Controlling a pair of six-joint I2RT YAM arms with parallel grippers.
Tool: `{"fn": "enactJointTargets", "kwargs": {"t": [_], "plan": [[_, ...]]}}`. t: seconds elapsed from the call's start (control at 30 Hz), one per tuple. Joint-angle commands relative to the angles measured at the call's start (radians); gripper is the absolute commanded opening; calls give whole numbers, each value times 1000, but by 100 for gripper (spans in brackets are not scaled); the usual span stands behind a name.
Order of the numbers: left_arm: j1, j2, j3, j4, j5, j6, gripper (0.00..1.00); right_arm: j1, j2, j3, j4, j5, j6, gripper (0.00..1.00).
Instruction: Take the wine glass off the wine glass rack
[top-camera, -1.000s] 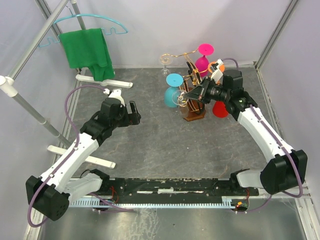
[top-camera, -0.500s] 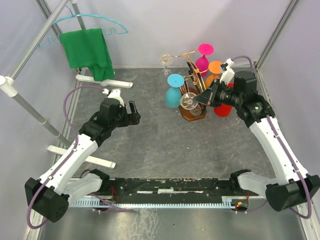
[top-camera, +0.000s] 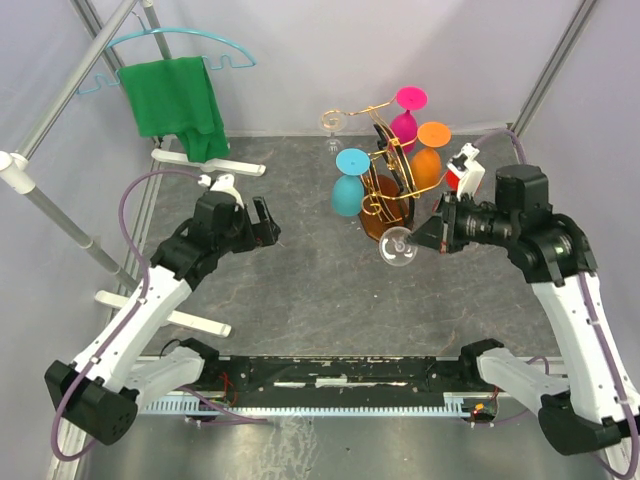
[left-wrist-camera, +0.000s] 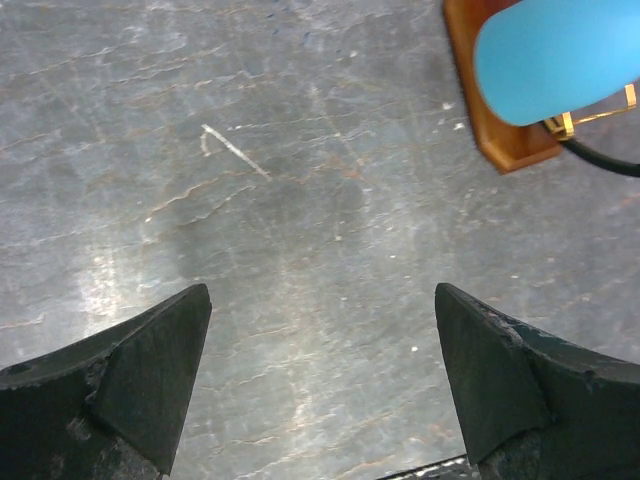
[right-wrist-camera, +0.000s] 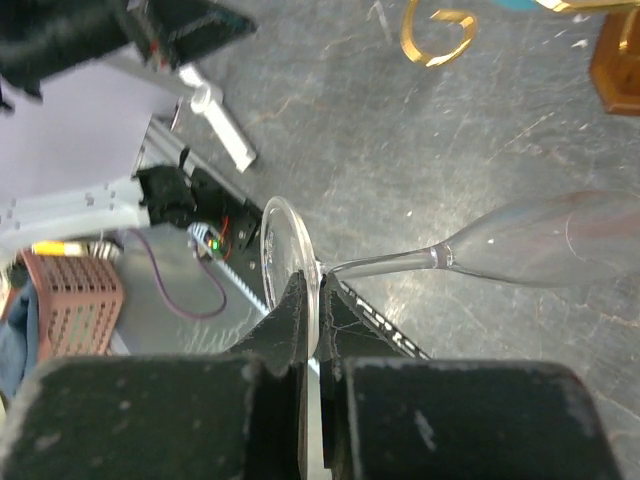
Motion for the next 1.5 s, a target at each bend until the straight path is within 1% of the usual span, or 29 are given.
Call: {"fn": "enactJointTargets", "kwargs": {"t": [0.0,0.03,0.13,0.2,0.3,0.4,0.5,0.57,0.63,0.7,0.73,0.8,0.87,0.93,1.0,1.03,1.07,1.1,1.13,1.2,1.33,1.47], "plan": [[13,46,132,-60,141,-87,99,38,-81,94,-181,-132,-146,1],[16,59,150,-70,174,-90,99,57,-93,109,-212,-145,-167,1],[19,83,195,-94,248,-96,99,125,-127,160,-314,-111,-196,1],[18,85,216,-105,275,-102,99,139,-157,188,-363,-103,-207,1],[19,91,231,-101,306,-123,99,145,-206,202,-360,-106,-220,1],[20,106,244,-82,331,-136,99,146,-214,241,-327,-57,-258,1],[20,119,252,-64,343,-145,99,146,-195,276,-240,28,-306,1],[20,129,258,-58,338,-147,99,145,-171,279,-152,78,-347,1],[28,149,279,-68,332,-150,99,145,-125,285,-60,103,-401,1],[51,181,318,-84,344,-147,99,145,-75,291,43,80,-436,1],[74,198,342,-85,362,-149,99,146,-58,282,136,73,-447,1],[142,217,399,-81,410,-163,99,149,-17,274,243,27,-481,1],[229,238,473,-72,467,-179,99,163,27,286,318,-10,-518,1],[301,278,560,-73,528,-200,99,194,74,324,348,-51,-575,1],[344,347,665,-80,631,-229,99,246,129,365,334,-82,-652,1],[353,377,692,-63,721,-263,99,279,151,382,323,-83,-697,1],[358,395,691,-10,785,-311,99,314,170,396,302,-78,-751,1],[363,405,672,64,849,-406,99,346,188,413,275,-70,-805,1],[366,410,657,136,889,-468,99,381,201,420,253,-67,-861,1],[366,422,662,186,924,-514,99,437,216,419,231,-48,-953,1],[365,428,666,170,959,-509,99,539,247,437,146,41,-1128,1],[364,396,638,144,973,-491,99,631,297,456,97,146,-1209,1]]}}
